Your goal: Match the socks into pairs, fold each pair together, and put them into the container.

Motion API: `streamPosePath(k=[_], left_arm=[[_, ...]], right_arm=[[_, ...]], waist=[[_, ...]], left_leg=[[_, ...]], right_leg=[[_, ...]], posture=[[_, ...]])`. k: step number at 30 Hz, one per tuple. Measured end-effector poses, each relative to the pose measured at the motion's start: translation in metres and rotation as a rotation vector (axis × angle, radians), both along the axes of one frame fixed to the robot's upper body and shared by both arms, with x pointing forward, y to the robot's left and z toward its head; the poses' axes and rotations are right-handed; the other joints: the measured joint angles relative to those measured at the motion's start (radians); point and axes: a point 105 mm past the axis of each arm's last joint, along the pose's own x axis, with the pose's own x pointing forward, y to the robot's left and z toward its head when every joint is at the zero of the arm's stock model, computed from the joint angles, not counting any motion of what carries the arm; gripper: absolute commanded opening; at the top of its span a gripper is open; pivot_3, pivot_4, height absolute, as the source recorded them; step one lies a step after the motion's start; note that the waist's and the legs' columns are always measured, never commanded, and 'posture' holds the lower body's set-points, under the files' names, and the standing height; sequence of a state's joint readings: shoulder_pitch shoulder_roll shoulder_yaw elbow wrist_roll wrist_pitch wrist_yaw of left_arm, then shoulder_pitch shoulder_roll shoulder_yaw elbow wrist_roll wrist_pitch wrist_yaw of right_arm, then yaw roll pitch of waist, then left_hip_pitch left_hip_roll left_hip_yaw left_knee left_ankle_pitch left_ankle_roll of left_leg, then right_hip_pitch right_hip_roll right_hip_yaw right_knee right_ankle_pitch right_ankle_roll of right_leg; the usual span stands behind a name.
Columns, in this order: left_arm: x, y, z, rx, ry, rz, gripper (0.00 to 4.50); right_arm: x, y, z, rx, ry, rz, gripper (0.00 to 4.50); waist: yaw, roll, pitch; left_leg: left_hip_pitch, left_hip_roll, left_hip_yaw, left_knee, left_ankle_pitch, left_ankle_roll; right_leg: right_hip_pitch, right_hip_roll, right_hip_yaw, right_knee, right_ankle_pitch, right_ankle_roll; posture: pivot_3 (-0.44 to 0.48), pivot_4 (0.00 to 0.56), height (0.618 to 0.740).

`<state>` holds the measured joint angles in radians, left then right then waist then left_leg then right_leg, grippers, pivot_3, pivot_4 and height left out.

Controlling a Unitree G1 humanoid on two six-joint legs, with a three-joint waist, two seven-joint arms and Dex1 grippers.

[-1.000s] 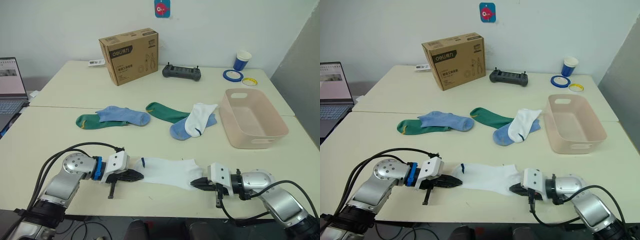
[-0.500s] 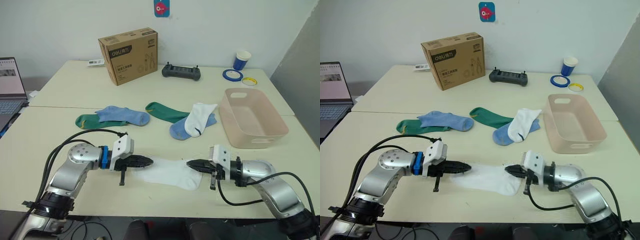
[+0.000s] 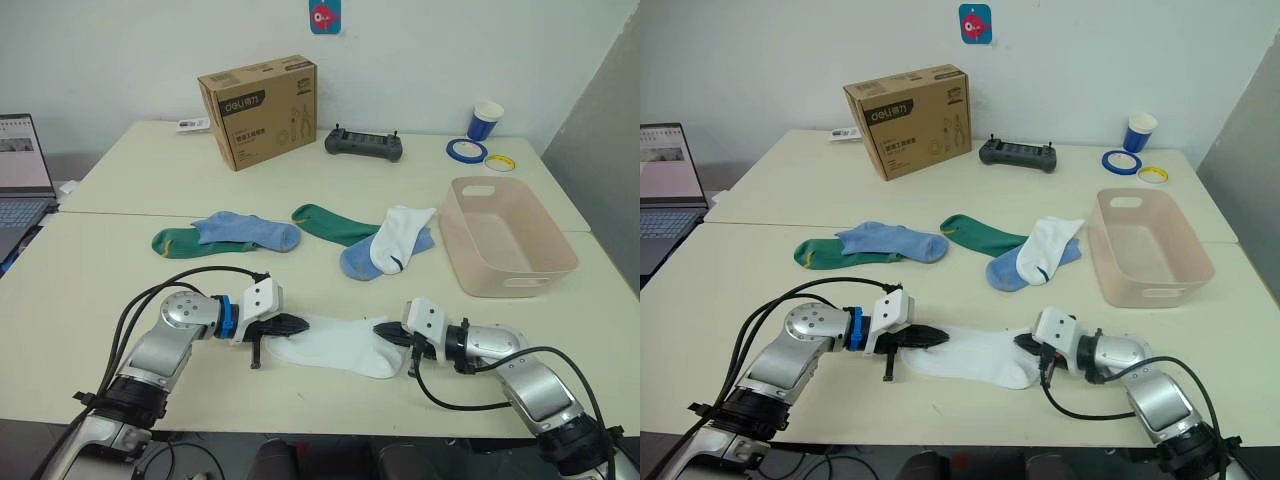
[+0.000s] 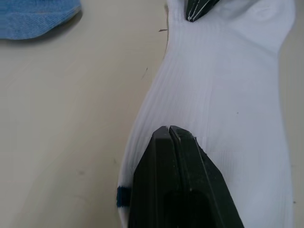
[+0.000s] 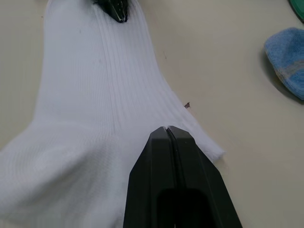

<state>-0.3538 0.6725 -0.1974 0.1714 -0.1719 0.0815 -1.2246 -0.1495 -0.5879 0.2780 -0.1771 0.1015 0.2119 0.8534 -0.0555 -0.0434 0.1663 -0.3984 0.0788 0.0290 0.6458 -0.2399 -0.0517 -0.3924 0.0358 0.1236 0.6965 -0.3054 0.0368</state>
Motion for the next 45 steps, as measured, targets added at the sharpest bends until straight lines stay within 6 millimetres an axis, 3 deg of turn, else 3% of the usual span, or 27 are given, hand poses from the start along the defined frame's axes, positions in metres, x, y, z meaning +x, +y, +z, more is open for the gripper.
streamPosePath(k=[8, 12, 15, 18, 21, 24, 26, 27, 28, 33, 40, 45], left_arm=[[0.0, 0.006, 0.002, -0.026, 0.021, 0.024, 0.0], [0.007, 0.007, 0.019, -0.142, -0.019, 0.083, 0.0], [0.019, 0.02, 0.037, -0.21, -0.075, 0.18, 0.54], [0.03, 0.039, 0.049, -0.27, -0.123, 0.317, 1.53], [0.038, 0.059, 0.045, -0.323, -0.146, 0.477, 2.46], [0.041, 0.08, 0.028, -0.319, -0.168, 0.642, 3.43], [0.04, 0.09, 0.019, -0.303, -0.172, 0.71, 4.03], [0.04, 0.092, 0.017, -0.3, -0.175, 0.726, 4.4], [0.04, 0.092, 0.017, -0.301, -0.18, 0.737, 4.46], [0.034, 0.095, 0.008, -0.289, -0.183, 0.771, 4.46], [0.034, 0.092, 0.011, -0.294, -0.189, 0.752, 4.46], [0.036, 0.072, 0.029, -0.315, -0.216, 0.635, 4.46]], right_arm=[[-0.002, -0.009, 0.003, 0.024, 0.015, -0.014, 0.03], [0.001, -0.008, 0.028, 0.151, -0.021, -0.057, 0.03], [0.014, -0.027, 0.049, 0.191, -0.109, -0.17, 0.88], [0.022, -0.047, 0.056, 0.21, -0.155, -0.287, 1.97], [0.021, -0.061, 0.042, 0.181, -0.147, -0.37, 2.98], [0.021, -0.074, 0.023, 0.139, -0.132, -0.452, 4.07], [0.022, -0.077, 0.018, 0.133, -0.131, -0.482, 4.5], [0.023, -0.077, 0.018, 0.135, -0.138, -0.491, 4.5], [0.023, -0.076, 0.018, 0.138, -0.143, -0.494, 4.5], [0.024, -0.072, 0.017, 0.151, -0.148, -0.504, 4.5], [0.024, -0.065, 0.016, 0.144, -0.151, -0.484, 4.5], [0.034, -0.058, 0.029, 0.134, -0.194, -0.456, 4.5]], waist=[[0.0, 0.0, 0.0], [0.001, 0.001, 0.001], [0.001, 0.001, 0.001], [0.0, 0.001, 0.001], [0.001, 0.001, 0.001], [0.0, 0.001, 0.001], [-0.002, 0.001, 0.001], [-0.001, 0.001, 0.001], [-0.001, 0.001, 0.001], [-0.001, 0.001, 0.001], [-0.001, 0.001, 0.001], [-0.001, 0.001, 0.002]], left_leg=[[0.001, 0.0, 0.0, 0.0, 0.0, 0.0], [-0.001, 0.0, -0.001, 0.0, 0.0, 0.0], [0.0, 0.0, -0.001, 0.0, 0.0, 0.0], [0.0, 0.0, -0.001, -0.001, 0.0, 0.0], [0.0, 0.0, -0.001, -0.001, 0.0, 0.0], [0.0, 0.0, -0.001, -0.001, 0.0, 0.0], [0.0, 0.0, 0.0, -0.001, 0.0, 0.0], [0.0, 0.0, 0.0, -0.001, 0.0, 0.0], [0.0, 0.0, -0.001, -0.001, 0.0, 0.0], [0.0, 0.0, 0.0, -0.001, 0.0, 0.0], [0.0, 0.0, 0.0, -0.001, 0.0, 0.0], [0.0, 0.0, 0.0, -0.001, 0.0, 0.0]], right_leg=[[0.001, 0.0, 0.0, 0.0, 0.0, 0.0], [0.0, 0.0, -0.001, 0.0, 0.0, 0.0], [0.0, 0.0, -0.001, 0.0, 0.0, 0.0], [0.001, 0.0, -0.001, 0.0, 0.0, 0.0], [0.001, 0.0, -0.001, -0.001, 0.0, 0.0], [0.0, -0.001, 0.0, -0.001, 0.0, 0.0], [0.0, -0.001, 0.0, 0.0, 0.0, 0.0], [0.0, -0.001, 0.0, 0.0, 0.0, 0.001], [0.0, -0.001, -0.001, 0.0, 0.0, 0.001], [0.001, -0.001, 0.0, -0.001, 0.0, 0.001], [0.001, -0.001, 0.0, -0.001, 0.0, 0.001], [0.001, -0.001, -0.001, 0.0, 0.0, 0.001]], posture=[[0.0, 0.15, 0.74], [0.0, 0.15, 0.74], [0.0, 0.15, 0.74], [0.0, 0.15, 0.74], [0.0, 0.15, 0.74], [0.0, 0.15, 0.74], [0.0, 0.15, 0.74], [0.0, 0.15, 0.74], [0.0, 0.15, 0.74], [0.0, 0.15, 0.74], [0.0, 0.15, 0.74], [0.0, 0.15, 0.74]])
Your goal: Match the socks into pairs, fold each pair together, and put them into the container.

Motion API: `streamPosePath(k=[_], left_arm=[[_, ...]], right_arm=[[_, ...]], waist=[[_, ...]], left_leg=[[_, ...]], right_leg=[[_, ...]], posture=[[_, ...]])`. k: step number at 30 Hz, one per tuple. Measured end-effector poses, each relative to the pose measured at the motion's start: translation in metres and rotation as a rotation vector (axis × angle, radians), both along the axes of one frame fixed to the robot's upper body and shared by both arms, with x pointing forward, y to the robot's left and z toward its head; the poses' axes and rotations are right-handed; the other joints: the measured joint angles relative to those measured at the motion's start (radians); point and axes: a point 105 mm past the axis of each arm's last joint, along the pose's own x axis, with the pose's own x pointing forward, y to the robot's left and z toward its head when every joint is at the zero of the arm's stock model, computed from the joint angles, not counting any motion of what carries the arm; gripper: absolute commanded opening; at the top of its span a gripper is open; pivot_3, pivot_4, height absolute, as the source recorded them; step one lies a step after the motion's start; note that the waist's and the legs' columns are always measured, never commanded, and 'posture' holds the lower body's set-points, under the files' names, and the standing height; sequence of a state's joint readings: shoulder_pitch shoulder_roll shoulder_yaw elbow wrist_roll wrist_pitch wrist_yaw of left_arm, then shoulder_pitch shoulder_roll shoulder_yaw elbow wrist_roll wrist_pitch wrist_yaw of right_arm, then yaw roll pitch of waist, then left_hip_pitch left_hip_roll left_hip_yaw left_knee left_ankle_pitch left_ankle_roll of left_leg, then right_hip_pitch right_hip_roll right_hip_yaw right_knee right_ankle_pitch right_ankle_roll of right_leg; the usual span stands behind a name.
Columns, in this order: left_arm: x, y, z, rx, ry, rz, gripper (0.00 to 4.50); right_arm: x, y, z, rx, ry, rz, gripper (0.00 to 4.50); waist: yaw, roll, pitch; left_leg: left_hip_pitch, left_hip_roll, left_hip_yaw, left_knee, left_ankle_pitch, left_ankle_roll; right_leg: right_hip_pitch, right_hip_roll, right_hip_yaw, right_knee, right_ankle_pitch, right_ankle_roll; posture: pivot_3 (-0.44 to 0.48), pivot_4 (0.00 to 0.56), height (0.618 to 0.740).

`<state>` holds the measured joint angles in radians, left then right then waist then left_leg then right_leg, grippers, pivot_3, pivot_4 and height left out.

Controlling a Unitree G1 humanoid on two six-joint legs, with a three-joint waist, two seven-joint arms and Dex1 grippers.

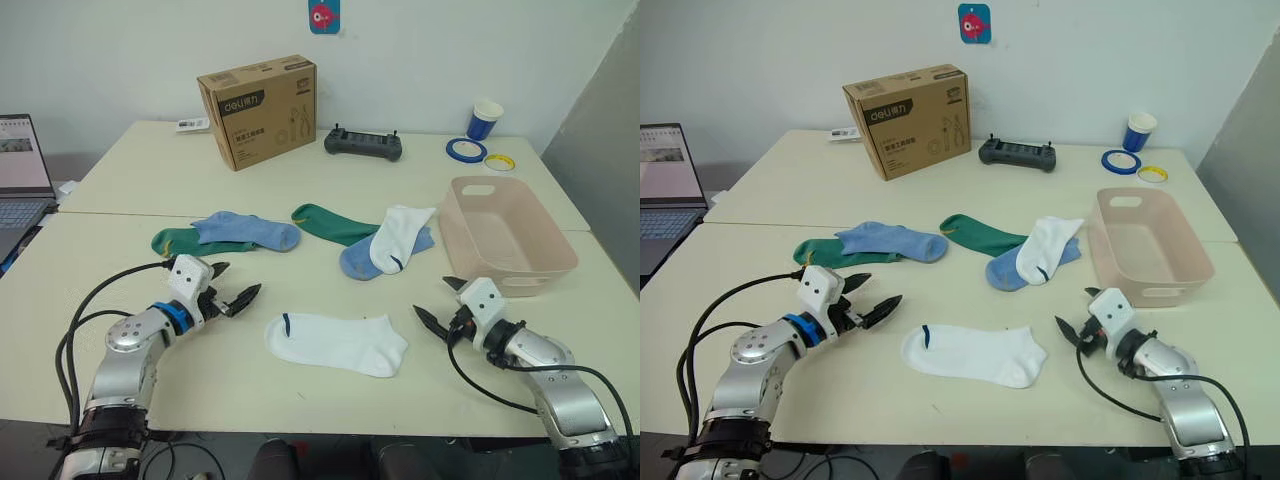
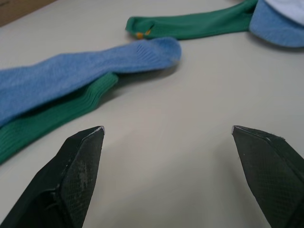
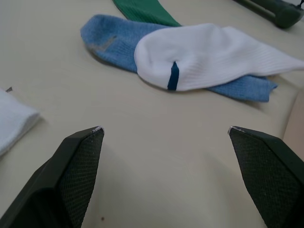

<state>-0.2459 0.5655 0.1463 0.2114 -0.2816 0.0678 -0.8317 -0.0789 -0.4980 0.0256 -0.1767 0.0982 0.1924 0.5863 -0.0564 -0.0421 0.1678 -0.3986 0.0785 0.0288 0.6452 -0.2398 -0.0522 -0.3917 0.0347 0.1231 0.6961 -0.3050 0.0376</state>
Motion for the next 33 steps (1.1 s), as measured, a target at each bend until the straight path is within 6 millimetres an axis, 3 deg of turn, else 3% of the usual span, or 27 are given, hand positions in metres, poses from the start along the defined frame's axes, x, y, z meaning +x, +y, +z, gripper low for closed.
streamPosePath(k=[5, 11, 20, 28, 31, 33], left_arm=[[0.001, -0.044, 0.027, -0.001, -0.037, -0.212, 4.46], [-0.009, -0.083, 0.047, -0.012, -0.04, -0.386, 4.46], [-0.017, -0.095, 0.046, -0.032, -0.016, -0.454, 4.46], [-0.023, -0.101, 0.046, -0.046, 0.001, -0.495, 4.46], [-0.025, -0.103, 0.049, -0.066, 0.006, -0.513, 4.5], [-0.026, -0.104, 0.049, -0.07, 0.014, -0.512, 4.5]], right_arm=[[0.021, 0.012, 0.019, -0.043, -0.055, 0.032, 4.5], [0.04, 0.018, 0.016, -0.053, -0.007, 0.028, 4.5], [0.064, 0.035, 0.008, -0.089, 0.024, 0.034, 4.5], [0.072, 0.053, 0.004, -0.041, 0.066, 0.05, 4.5], [0.071, 0.055, 0.003, -0.039, 0.072, 0.053, 3.87], [0.071, 0.054, 0.002, -0.047, 0.076, 0.054, 3.18]], waist=[[0.0, 0.0, 0.0], [0.0, 0.0, 0.0], [-0.004, 0.001, 0.0], [-0.002, 0.001, 0.001], [-0.002, 0.001, 0.001], [-0.002, 0.001, 0.001]], left_leg=[[0.0, 0.0, 0.0, 0.0, 0.0, 0.0], [-0.001, 0.0, 0.0, -0.001, 0.0, 0.0], [-0.001, 0.0, 0.0, 0.0, 0.0, 0.0], [-0.001, 0.0, 0.0, -0.001, 0.0, 0.0], [-0.001, 0.0, 0.0, 0.0, 0.0, 0.0], [-0.001, 0.0, 0.0, 0.0, 0.0, 0.0]], right_leg=[[0.0, 0.0, 0.0, 0.0, 0.0, 0.0], [0.0, 0.0, 0.0, -0.002, 0.0, 0.0], [0.0, 0.0, 0.001, -0.002, 0.0, 0.0], [-0.001, 0.0, 0.0, -0.002, 0.0, 0.0], [-0.001, 0.0, 0.0, -0.002, 0.0, 0.0], [-0.001, 0.0, 0.0, -0.002, 0.0, 0.0]], posture=[[0.0, 0.15, 0.74], [0.0, 0.15, 0.74], [0.0, 0.15, 0.74], [0.0, 0.15, 0.74], [0.0, 0.15, 0.74], [0.0, 0.15, 0.74]])
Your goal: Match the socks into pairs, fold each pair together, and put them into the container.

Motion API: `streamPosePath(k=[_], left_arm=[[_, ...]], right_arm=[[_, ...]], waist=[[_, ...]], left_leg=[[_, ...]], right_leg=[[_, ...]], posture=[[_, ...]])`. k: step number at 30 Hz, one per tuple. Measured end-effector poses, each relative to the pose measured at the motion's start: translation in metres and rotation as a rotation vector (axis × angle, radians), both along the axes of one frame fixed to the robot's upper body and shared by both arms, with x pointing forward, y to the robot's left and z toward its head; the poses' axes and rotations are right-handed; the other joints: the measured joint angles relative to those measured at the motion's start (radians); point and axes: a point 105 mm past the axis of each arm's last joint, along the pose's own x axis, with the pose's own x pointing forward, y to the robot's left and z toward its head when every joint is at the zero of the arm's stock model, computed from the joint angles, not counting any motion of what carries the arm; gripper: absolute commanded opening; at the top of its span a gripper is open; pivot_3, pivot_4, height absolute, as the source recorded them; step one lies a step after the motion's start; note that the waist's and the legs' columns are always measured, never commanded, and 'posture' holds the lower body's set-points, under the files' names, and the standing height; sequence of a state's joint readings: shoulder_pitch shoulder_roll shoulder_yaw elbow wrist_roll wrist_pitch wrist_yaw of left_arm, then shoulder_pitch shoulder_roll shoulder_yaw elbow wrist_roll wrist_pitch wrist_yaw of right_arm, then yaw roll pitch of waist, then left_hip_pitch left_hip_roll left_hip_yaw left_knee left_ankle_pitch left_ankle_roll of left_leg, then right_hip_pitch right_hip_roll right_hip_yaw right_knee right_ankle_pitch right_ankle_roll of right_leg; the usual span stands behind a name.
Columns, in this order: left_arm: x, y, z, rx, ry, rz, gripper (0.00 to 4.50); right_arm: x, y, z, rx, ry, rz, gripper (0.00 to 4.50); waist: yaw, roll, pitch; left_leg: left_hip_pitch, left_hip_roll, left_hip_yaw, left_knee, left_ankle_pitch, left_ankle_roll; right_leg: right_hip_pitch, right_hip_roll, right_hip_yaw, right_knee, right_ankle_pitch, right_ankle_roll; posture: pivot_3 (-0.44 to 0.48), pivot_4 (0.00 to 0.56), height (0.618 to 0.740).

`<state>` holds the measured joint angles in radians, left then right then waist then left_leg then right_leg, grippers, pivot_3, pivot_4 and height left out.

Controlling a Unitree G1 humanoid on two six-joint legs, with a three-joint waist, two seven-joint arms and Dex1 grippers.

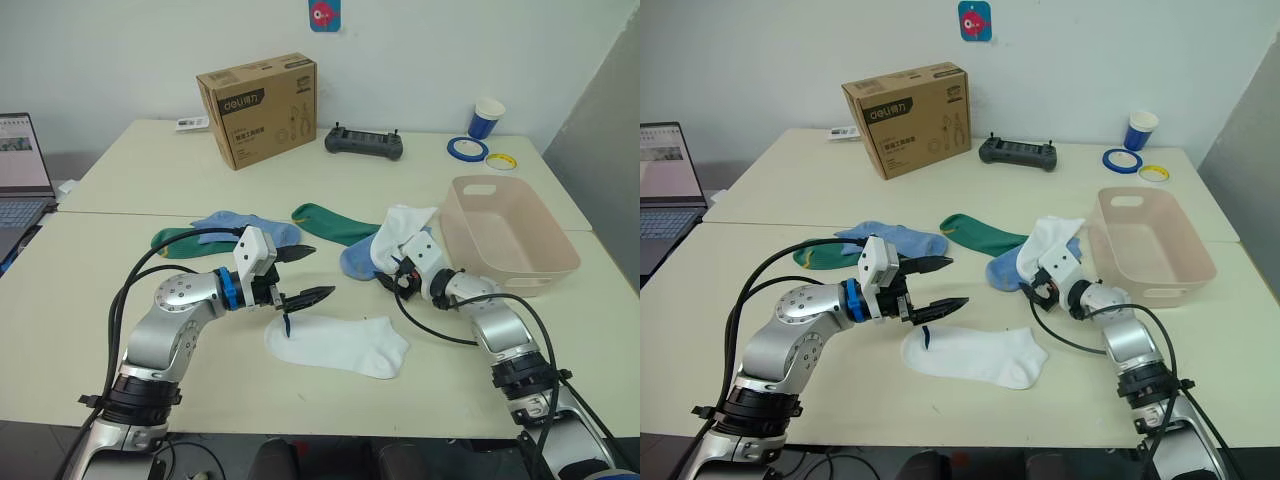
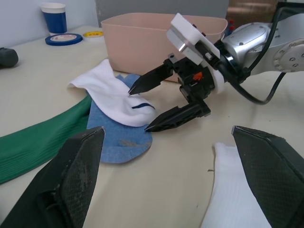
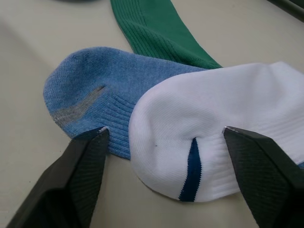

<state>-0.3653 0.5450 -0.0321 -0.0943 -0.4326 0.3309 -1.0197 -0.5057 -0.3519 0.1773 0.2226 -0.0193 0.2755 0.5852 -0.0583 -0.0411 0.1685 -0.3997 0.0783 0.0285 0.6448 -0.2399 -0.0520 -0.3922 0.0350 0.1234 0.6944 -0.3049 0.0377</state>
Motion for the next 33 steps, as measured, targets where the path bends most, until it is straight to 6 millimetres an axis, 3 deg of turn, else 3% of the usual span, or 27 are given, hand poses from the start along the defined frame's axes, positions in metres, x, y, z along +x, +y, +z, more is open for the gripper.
streamPosePath(k=[9, 15, 19, 25, 33], left_arm=[[0.0, 0.0, 0.001, 0.0, -0.009, 0.003, 4.5], [0.001, 0.0, 0.001, -0.001, -0.005, 0.004, 4.5], [0.001, 0.002, -0.005, 0.011, 0.054, 0.017, 4.5], [0.001, 0.005, -0.02, 0.03, 0.156, 0.049, 4.5], [-0.016, -0.02, -0.009, -0.104, 0.395, -0.06, 4.5]], right_arm=[[0.001, -0.004, -0.001, -0.005, 0.007, -0.023, 0.02], [0.0, -0.008, 0.002, 0.026, 0.024, -0.028, 0.02], [-0.01, -0.005, 0.019, 0.064, 0.024, 0.034, 0.02], [-0.042, 0.018, 0.04, 0.092, 0.014, 0.168, 0.02], [-0.077, 0.061, 0.031, 0.096, 0.097, 0.289, 0.02]], waist=[[-0.001, 0.0, 0.0], [-0.001, 0.0, 0.0], [-0.001, 0.001, 0.001], [-0.001, 0.001, 0.001], [-0.001, 0.001, 0.001]], left_leg=[[0.0, 0.0, 0.0, 0.0, 0.0, 0.0], [0.0, 0.0, 0.0, 0.0, 0.0, 0.0], [0.0, 0.0, 0.0, -0.001, 0.0, 0.0], [-0.001, 0.0, -0.001, -0.001, 0.0, 0.0], [-0.001, 0.0, -0.001, -0.001, 0.0, 0.0]], right_leg=[[0.0, 0.0, 0.0, 0.0, 0.0, 0.0], [0.0, 0.0, 0.0, 0.0, 0.0, 0.0], [-0.001, 0.0, 0.0, -0.001, 0.0, 0.0], [-0.002, 0.0, 0.0, -0.001, 0.0, 0.0], [-0.002, 0.0, -0.001, -0.001, 0.0, 0.0]], posture=[[0.0, 0.15, 0.74], [0.0, 0.15, 0.74], [0.0, 0.15, 0.74], [0.0, 0.15, 0.74], [0.0, 0.15, 0.74]])
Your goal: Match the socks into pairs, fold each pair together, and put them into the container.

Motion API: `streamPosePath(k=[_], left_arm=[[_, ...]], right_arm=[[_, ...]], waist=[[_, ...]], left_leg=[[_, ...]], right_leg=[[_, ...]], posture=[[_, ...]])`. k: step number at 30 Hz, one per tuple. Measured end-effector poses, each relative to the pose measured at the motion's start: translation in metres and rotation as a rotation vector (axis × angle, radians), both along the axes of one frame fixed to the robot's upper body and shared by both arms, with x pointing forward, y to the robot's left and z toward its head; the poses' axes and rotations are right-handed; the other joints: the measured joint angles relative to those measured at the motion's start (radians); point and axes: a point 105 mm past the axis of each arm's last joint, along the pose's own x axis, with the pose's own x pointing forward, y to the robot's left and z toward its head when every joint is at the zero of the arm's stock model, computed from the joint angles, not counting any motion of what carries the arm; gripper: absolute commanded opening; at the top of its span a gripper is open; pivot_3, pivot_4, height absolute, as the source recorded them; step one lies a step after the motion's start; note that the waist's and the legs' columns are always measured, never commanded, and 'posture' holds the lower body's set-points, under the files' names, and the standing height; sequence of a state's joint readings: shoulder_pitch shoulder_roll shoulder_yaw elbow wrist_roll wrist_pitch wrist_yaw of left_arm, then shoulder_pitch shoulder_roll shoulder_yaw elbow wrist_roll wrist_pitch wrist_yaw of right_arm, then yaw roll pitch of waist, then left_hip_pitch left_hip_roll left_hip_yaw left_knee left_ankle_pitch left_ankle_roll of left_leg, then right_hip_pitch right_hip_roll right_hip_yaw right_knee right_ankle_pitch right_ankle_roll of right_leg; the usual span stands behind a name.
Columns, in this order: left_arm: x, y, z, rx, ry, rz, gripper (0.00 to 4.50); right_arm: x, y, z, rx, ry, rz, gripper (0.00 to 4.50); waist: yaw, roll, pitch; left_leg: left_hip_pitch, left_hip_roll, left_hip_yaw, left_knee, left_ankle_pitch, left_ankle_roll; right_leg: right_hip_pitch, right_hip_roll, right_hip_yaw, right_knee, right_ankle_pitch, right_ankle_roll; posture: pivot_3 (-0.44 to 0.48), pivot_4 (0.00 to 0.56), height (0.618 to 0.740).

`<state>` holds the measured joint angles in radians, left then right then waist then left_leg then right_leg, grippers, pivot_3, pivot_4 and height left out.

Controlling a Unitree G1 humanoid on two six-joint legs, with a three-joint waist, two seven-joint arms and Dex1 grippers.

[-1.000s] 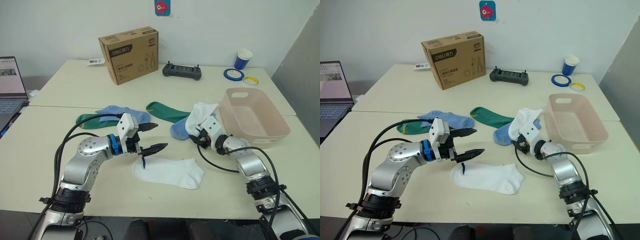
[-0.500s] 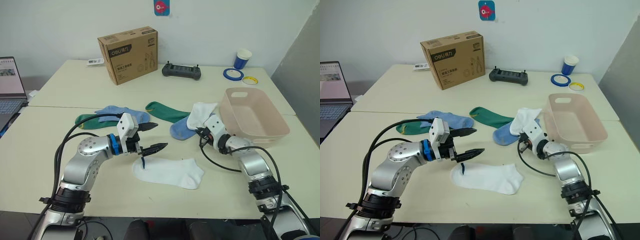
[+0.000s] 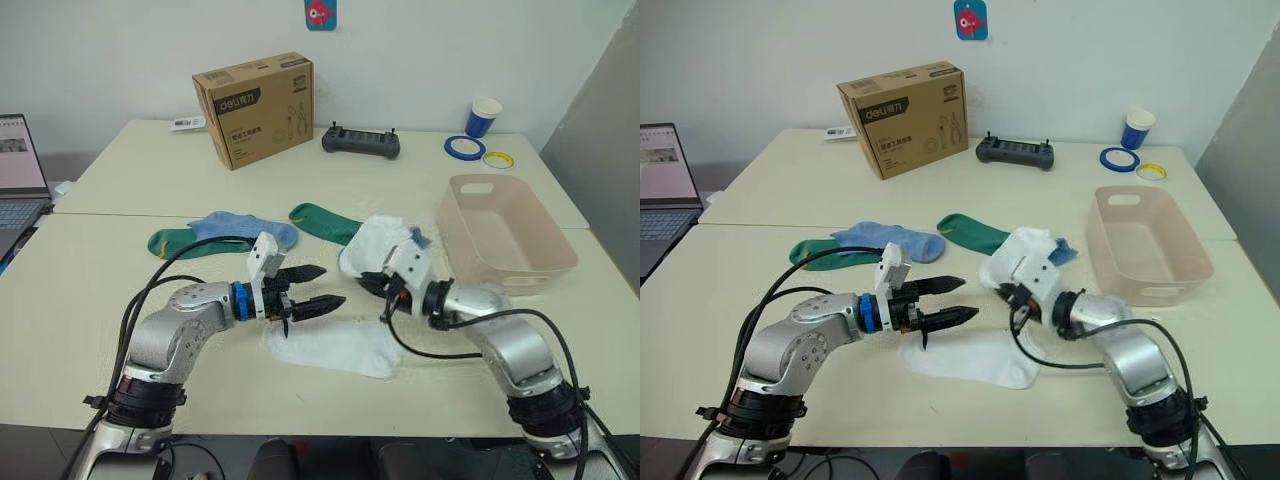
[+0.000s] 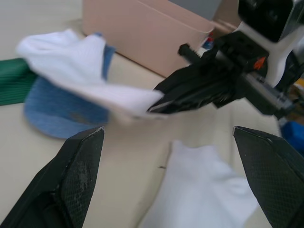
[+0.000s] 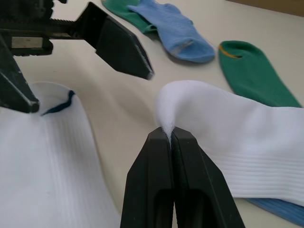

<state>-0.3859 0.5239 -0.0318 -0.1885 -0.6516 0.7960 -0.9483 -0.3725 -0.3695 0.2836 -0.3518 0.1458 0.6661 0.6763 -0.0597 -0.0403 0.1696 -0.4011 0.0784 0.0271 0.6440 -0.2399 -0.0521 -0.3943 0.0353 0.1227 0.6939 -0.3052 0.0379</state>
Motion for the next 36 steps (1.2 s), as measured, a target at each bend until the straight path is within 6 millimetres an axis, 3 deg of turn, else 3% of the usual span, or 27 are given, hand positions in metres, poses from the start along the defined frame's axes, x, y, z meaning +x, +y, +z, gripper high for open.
streamPosePath(k=[15, 24, 27, 36], left_arm=[[0.0, 0.008, -0.012, 0.065, 0.081, 0.018, 4.5], [0.004, -0.006, -0.015, 0.046, 0.093, 0.007, 4.5], [0.005, -0.007, -0.013, 0.042, 0.087, 0.008, 3.92], [0.01, -0.006, -0.013, 0.039, 0.095, 0.023, 0.98]], right_arm=[[-0.006, 0.006, 0.004, 0.032, 0.015, 0.006, 0.02], [-0.007, 0.007, 0.003, 0.023, 0.018, 0.014, 0.02], [-0.007, 0.007, 0.003, 0.022, 0.018, 0.014, 0.0], [-0.007, 0.007, 0.001, 0.012, 0.02, 0.014, 0.0]], waist=[[0.0, 0.0, 0.0], [0.001, 0.0, 0.0], [0.001, 0.0, 0.0], [0.001, 0.0, 0.0]], left_leg=[[0.0, 0.0, 0.0, -0.001, 0.0, 0.0], [-0.001, 0.0, 0.0, -0.001, 0.0, 0.0], [-0.001, 0.0, 0.0, -0.001, 0.0, 0.0], [-0.001, 0.0, 0.0, -0.001, 0.0, 0.0]], right_leg=[[-0.001, 0.0, 0.0, -0.001, 0.0, 0.0], [-0.001, 0.0, 0.0, -0.003, 0.0, 0.0], [-0.001, 0.0, 0.0, -0.003, 0.0, 0.0], [-0.001, 0.0, 0.0, -0.004, 0.0, 0.0]], posture=[[0.0, 0.15, 0.74], [0.0, 0.15, 0.74], [0.0, 0.15, 0.74], [0.0, 0.15, 0.74]])
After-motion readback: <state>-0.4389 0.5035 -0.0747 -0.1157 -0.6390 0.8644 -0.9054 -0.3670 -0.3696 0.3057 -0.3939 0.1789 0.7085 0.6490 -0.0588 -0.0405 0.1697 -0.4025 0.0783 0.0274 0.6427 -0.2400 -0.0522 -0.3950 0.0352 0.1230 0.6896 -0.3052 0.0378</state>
